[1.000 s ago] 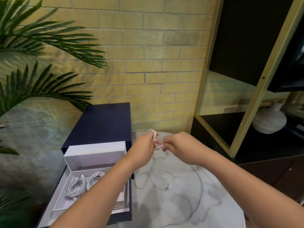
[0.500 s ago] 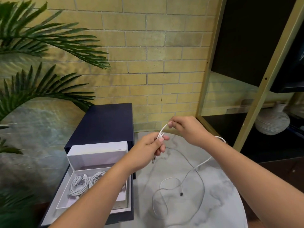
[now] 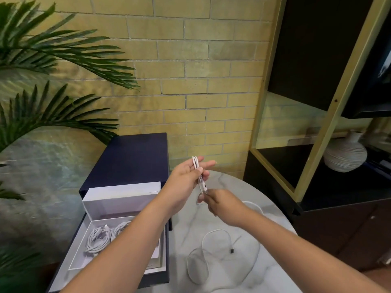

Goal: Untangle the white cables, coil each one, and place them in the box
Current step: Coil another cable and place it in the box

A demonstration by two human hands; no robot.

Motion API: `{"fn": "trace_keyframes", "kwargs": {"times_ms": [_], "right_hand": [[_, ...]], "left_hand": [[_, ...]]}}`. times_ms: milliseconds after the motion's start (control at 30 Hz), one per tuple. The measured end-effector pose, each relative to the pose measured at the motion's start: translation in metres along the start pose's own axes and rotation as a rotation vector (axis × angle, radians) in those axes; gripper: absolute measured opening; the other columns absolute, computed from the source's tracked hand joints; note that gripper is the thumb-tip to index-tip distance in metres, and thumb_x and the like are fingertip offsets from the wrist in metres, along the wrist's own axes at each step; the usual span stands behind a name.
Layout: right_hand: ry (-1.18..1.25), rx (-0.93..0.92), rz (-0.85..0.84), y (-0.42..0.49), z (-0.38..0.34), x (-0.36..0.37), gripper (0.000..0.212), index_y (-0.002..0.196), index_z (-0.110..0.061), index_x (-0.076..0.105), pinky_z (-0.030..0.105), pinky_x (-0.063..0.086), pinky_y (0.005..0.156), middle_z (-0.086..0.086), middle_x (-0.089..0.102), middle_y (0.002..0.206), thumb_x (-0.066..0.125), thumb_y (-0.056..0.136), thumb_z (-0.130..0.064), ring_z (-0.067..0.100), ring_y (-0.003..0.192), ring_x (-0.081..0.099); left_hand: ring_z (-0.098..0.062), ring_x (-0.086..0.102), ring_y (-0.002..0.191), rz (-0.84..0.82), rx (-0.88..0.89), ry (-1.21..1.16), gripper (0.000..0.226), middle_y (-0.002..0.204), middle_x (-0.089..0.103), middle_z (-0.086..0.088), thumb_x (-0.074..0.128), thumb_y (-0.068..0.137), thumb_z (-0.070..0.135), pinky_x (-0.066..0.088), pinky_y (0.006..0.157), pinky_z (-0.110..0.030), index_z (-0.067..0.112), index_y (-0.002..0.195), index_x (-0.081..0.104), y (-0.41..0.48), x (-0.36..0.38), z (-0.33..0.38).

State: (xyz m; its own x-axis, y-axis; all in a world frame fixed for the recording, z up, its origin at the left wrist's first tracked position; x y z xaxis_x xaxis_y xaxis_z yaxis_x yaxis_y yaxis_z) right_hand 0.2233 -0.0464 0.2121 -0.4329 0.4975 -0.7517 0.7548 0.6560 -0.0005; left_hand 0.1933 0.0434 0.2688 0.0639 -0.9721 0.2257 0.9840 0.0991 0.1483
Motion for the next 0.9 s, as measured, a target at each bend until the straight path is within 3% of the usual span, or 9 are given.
{"fn": "trace_keyframes", "kwargs": {"times_ms": [67,167,267,333,433,533,667,800,900], "right_hand": [[-0.115,-0.045,-0.026,-0.007,-0.007,0.006,0.029,0.102,-0.017,0.065,0.021,0.034,0.065,-0.015,0.063,0.085,0.038,0.102,-0.027,-0.003,0.068,0.054],[-0.272,-0.128,-0.032,-0.016,-0.020,0.005,0.032,0.100,-0.017,0.065,0.027,0.039,0.072,-0.005,0.069,0.105,0.037,0.102,-0.032,0.014,0.094,0.061],[-0.353,-0.163,-0.025,-0.020,-0.031,-0.010,0.032,0.096,-0.021,0.063,0.031,0.041,0.072,-0.004,0.068,0.095,0.036,0.102,-0.036,0.016,0.086,0.058],[-0.376,-0.170,-0.004,-0.021,-0.034,-0.026,0.031,0.096,-0.021,0.063,0.030,0.039,0.068,-0.013,0.061,0.083,0.036,0.102,-0.036,0.010,0.077,0.053],[-0.405,-0.184,0.055,-0.017,-0.036,-0.054,0.027,0.089,-0.022,0.062,0.026,0.037,0.058,-0.014,0.050,0.066,0.039,0.101,-0.032,0.002,0.064,0.047],[-0.420,-0.193,0.058,-0.011,-0.037,-0.073,0.025,0.084,-0.025,0.060,0.029,0.040,0.060,-0.012,0.055,0.067,0.042,0.100,-0.032,0.003,0.065,0.050],[-0.399,-0.198,0.079,-0.002,-0.036,-0.090,0.025,0.086,-0.023,0.062,0.032,0.043,0.068,-0.010,0.060,0.075,0.043,0.100,-0.032,0.013,0.074,0.055],[-0.383,-0.223,0.124,0.009,-0.034,-0.100,0.019,0.087,-0.021,0.059,0.030,0.039,0.065,-0.020,0.051,0.070,0.045,0.099,-0.019,0.009,0.070,0.051],[-0.354,-0.232,0.177,0.015,-0.029,-0.102,0.020,0.093,-0.015,0.062,0.034,0.041,0.068,-0.013,0.053,0.074,0.043,0.098,-0.011,0.018,0.074,0.051]], "left_hand": [[-0.007,0.056,0.079,0.053,0.023,0.151,0.029,0.122,0.065,-0.004,0.035,0.101,-0.001,0.048,0.082,-0.018,0.010,0.125,0.047,0.006,-0.007,-0.002],[0.001,0.061,0.085,0.114,0.032,0.445,0.033,0.119,0.064,0.009,0.035,0.101,0.002,0.047,0.077,-0.008,0.001,0.132,0.048,0.013,-0.016,-0.008],[0.002,0.061,0.084,0.085,0.035,0.662,0.035,0.116,0.062,0.010,0.034,0.101,0.004,0.047,0.075,-0.006,0.004,0.136,0.041,0.015,-0.019,-0.013],[0.006,0.059,0.082,0.023,0.041,0.809,0.030,0.115,0.063,0.010,0.032,0.103,0.012,0.045,0.071,-0.007,0.009,0.130,0.044,0.013,-0.017,-0.017],[0.007,0.059,0.081,-0.036,0.011,0.842,0.032,0.100,0.063,0.015,0.031,0.104,0.031,0.046,0.077,-0.018,0.012,0.118,0.052,0.004,-0.013,-0.018],[-0.002,0.061,0.085,-0.120,0.016,0.909,0.039,0.095,0.065,0.010,0.027,0.100,0.048,0.048,0.085,-0.030,0.021,0.108,0.053,-0.004,-0.003,-0.016],[-0.017,0.057,0.080,-0.176,0.079,1.130,0.026,0.079,0.056,0.006,0.034,0.101,0.042,0.045,0.075,-0.036,0.029,0.080,0.038,-0.006,0.004,-0.013],[-0.019,0.048,0.071,-0.148,0.065,1.054,0.031,0.082,0.055,-0.001,0.033,0.102,0.037,0.045,0.072,-0.043,0.015,0.102,0.054,-0.006,0.002,-0.008],[-0.011,0.045,0.066,-0.114,0.033,0.799,0.028,0.069,0.046,0.009,0.035,0.103,0.033,0.043,0.066,-0.032,0.024,0.103,0.061,-0.008,0.003,-0.004]]}}
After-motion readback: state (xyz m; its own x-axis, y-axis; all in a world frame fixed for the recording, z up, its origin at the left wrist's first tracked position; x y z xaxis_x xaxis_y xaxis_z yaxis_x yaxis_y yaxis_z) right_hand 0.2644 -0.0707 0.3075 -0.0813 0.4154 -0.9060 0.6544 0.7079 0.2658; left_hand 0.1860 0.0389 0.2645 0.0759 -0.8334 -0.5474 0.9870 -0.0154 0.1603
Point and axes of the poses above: each hand's wrist, its own y-axis towards the middle knuckle, its own x-axis out of the palm, z = x × y, the point moved 8 cm from there along y, towards the middle knuckle
